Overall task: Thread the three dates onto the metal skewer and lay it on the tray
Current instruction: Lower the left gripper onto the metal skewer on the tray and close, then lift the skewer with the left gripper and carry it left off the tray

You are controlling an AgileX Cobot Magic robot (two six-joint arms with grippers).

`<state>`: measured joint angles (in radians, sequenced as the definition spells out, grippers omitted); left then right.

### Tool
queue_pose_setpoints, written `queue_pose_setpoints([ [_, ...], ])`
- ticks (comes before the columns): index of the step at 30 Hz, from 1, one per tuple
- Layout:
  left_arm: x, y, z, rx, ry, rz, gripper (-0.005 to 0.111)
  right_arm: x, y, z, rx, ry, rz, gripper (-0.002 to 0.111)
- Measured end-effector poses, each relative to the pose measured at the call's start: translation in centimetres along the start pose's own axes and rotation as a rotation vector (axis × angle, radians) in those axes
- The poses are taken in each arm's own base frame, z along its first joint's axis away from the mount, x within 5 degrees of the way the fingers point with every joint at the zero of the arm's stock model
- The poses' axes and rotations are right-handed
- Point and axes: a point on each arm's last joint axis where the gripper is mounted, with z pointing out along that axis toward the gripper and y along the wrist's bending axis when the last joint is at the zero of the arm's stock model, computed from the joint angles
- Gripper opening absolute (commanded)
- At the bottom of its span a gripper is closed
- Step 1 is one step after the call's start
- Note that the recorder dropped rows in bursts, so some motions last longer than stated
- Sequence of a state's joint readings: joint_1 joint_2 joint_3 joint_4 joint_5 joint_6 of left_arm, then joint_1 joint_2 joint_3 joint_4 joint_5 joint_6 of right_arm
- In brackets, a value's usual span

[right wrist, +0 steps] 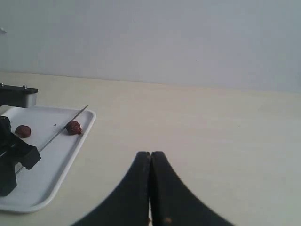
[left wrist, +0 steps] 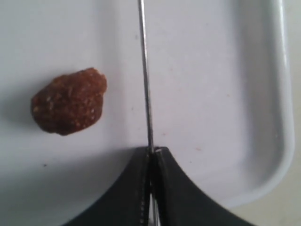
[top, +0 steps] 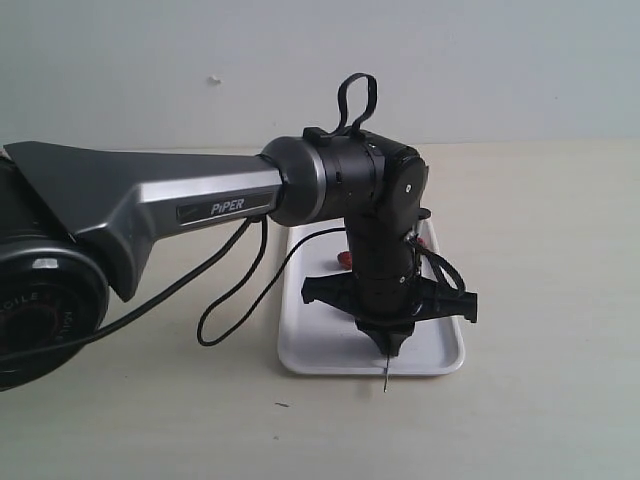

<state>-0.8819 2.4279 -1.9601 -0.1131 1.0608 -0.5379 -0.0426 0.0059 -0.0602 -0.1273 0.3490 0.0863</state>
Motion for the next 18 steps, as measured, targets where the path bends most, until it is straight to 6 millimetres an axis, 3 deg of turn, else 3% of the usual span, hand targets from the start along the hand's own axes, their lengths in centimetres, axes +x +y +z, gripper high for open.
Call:
queue_pose_setpoints([
  [12, -0.8, 1.2, -0.2, -0.012, -0.012, -0.045, 0.006, 0.0, 0.0, 0.0, 0.000, 0.000, 0.000, 0.000],
  [18, -1.4, 1.7, -2.6, -0.056, -0.090, -0.006, 0.006, 0.0, 0.0, 0.0, 0.000, 0.000, 0.000, 0.000],
])
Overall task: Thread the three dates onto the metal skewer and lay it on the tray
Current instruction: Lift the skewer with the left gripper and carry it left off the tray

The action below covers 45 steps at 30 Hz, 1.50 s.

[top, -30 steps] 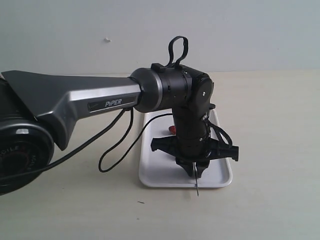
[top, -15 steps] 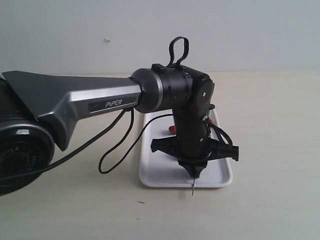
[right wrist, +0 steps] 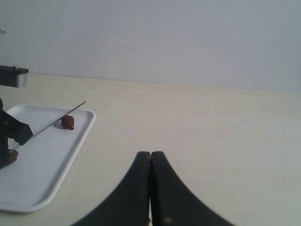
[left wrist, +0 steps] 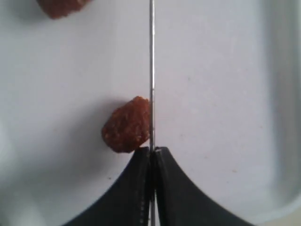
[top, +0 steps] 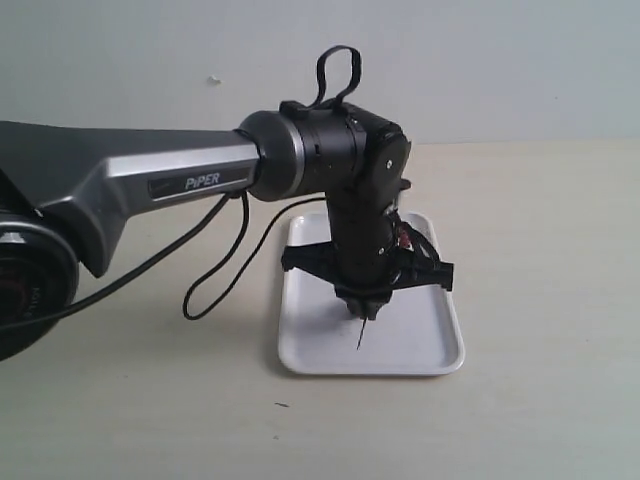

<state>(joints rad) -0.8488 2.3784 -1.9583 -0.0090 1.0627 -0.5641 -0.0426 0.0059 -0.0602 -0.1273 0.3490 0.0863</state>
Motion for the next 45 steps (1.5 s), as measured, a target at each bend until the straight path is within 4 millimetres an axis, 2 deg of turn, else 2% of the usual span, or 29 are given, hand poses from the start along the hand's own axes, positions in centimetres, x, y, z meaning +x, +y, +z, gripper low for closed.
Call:
queue_pose_setpoints([
  [6, -0.3, 0.0, -4.6, 0.025, -0.082, 0.067, 0.006, 0.0, 0.0, 0.0, 0.000, 0.000, 0.000, 0.000],
  [11, 0.0, 0.4, -8.8, 0.009, -0.119, 0.190, 0.006, 0.0, 0.0, 0.0, 0.000, 0.000, 0.000, 0.000],
  [16, 0.8, 1.7, -12.3, -0.052, -0.179, 0.269, 0.006, 0.0, 0.0, 0.0, 0.000, 0.000, 0.000, 0.000],
  [20, 1.8, 3.4, -14.0, -0.111, -0.238, 0.305, 0.006, 0.0, 0.0, 0.0, 0.000, 0.000, 0.000, 0.000],
  [23, 2.5, 5.1, -14.5, -0.121, -0.285, 0.309, 0.000, 0.0, 0.0, 0.0, 0.000, 0.000, 0.000, 0.000],
  [25, 2.9, 6.3, -14.6, -0.112, -0.320, 0.307, 0.000, 0.0, 0.0, 0.0, 0.000, 0.000, 0.000, 0.000],
  [31, 4.0, 8.8, -13.3, -0.129, -0.304, 0.319, 0.000, 0.0, 0.0, 0.0, 0.000, 0.000, 0.000, 0.000],
  [37, 4.5, 9.8, -12.0, -0.149, -0.262, 0.329, 0.000, 0.0, 0.0, 0.0, 0.000, 0.000, 0.000, 0.000],
  [45, 5.1, 10.3, -11.9, -0.185, -0.192, 0.347, 0.000, 0.0, 0.0, 0.0, 0.000, 0.000, 0.000, 0.000],
])
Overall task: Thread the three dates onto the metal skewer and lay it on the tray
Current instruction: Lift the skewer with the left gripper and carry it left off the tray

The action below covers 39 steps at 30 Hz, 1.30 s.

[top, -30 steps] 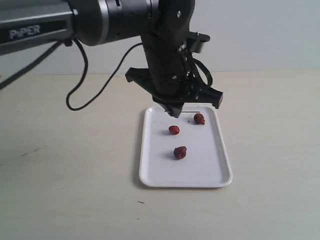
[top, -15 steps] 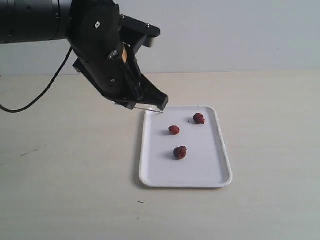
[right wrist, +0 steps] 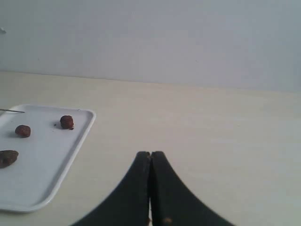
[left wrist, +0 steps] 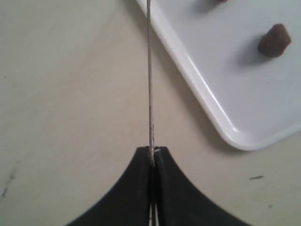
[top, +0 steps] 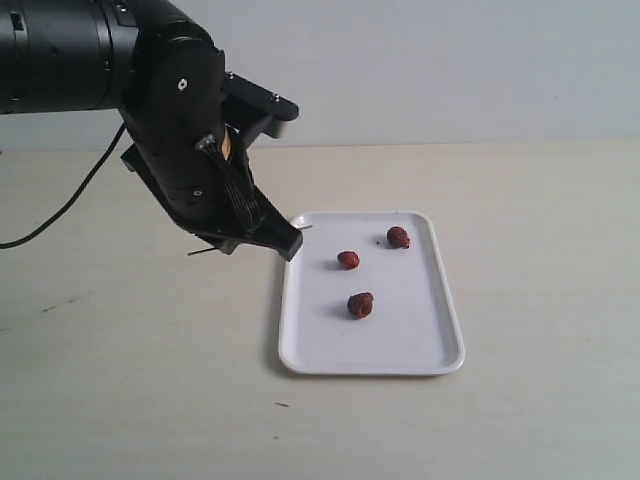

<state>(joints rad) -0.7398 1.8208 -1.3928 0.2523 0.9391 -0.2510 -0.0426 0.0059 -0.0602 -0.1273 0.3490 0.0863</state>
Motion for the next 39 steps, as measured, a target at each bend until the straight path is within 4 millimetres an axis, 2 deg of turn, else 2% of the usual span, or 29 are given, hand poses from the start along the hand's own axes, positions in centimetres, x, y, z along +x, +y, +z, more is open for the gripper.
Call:
queue_pose_setpoints([
  [7, 0.9, 0.2, 0.0, -0.020, 0.101, 0.005, 0.000, 0.0, 0.0, 0.0, 0.000, 0.000, 0.000, 0.000],
  [16, 1.3, -0.6, 0.0, 0.062, 0.151, -0.037, 0.000, 0.0, 0.0, 0.0, 0.000, 0.000, 0.000, 0.000],
  [18, 1.5, -0.8, 0.3, 0.074, 0.177, -0.025, 0.000, 0.0, 0.0, 0.0, 0.000, 0.000, 0.000, 0.000],
  [21, 2.0, -1.2, 2.0, 0.079, 0.263, -0.011, 0.000, 0.0, 0.0, 0.0, 0.000, 0.000, 0.000, 0.000],
  [33, 2.7, -2.1, 5.4, 0.092, 0.384, 0.007, 0.000, 0.0, 0.0, 0.0, 0.000, 0.000, 0.000, 0.000],
  [39, 2.8, -2.2, 5.8, 0.097, 0.395, 0.028, 0.000, 0.0, 0.0, 0.0, 0.000, 0.002, 0.000, 0.000],
])
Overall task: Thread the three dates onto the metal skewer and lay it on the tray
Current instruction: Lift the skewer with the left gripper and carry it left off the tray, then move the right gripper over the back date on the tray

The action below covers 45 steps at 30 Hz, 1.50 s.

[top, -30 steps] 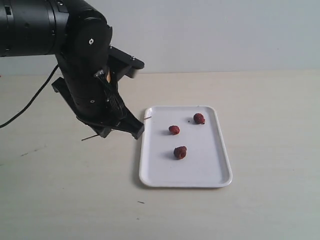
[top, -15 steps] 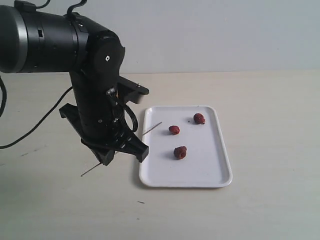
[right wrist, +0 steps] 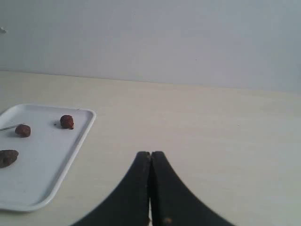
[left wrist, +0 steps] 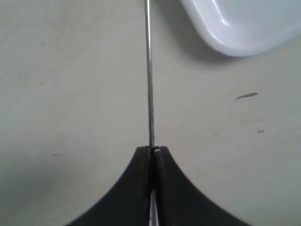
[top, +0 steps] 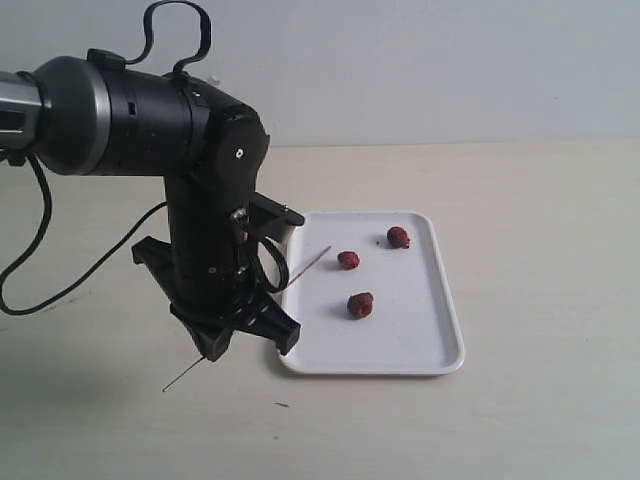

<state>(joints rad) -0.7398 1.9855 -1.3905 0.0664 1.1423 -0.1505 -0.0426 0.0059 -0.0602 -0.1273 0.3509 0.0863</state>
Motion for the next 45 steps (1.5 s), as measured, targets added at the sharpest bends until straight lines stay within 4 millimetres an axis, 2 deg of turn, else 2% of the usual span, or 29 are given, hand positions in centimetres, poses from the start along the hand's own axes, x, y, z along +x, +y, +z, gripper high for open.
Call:
queue_pose_setpoints([
  [6, 0.0, 1.2, -0.5, -0.011, -0.015, -0.007, 0.000, 0.0, 0.0, 0.0, 0.000, 0.000, 0.000, 0.000],
  [13, 0.1, 3.8, -3.0, -0.063, -0.137, -0.035, 0.000, 0.0, 0.0, 0.0, 0.000, 0.000, 0.000, 0.000],
  [20, 0.5, 4.7, -4.6, -0.148, -0.187, 0.060, 0.000, 0.0, 0.0, 0.0, 0.000, 0.000, 0.000, 0.000],
  [28, 0.2, 4.6, -4.2, -0.164, -0.209, 0.349, 0.000, 0.0, 0.0, 0.0, 0.000, 0.000, 0.000, 0.000],
  [32, 0.1, 4.9, -3.8, -0.167, -0.232, 0.422, 0.000, 0.0, 0.0, 0.0, 0.000, 0.000, 0.000, 0.000],
  [42, -0.3, 9.7, -2.3, -0.139, -0.363, 0.298, 0.000, -0.1, -0.2, 0.0, 0.018, -0.006, -0.055, 0.000],
  [45, 0.1, 10.9, -1.3, -0.155, -0.374, 0.337, 0.000, -1.0, -0.1, -0.1, 0.015, -0.107, -0.074, 0.000],
])
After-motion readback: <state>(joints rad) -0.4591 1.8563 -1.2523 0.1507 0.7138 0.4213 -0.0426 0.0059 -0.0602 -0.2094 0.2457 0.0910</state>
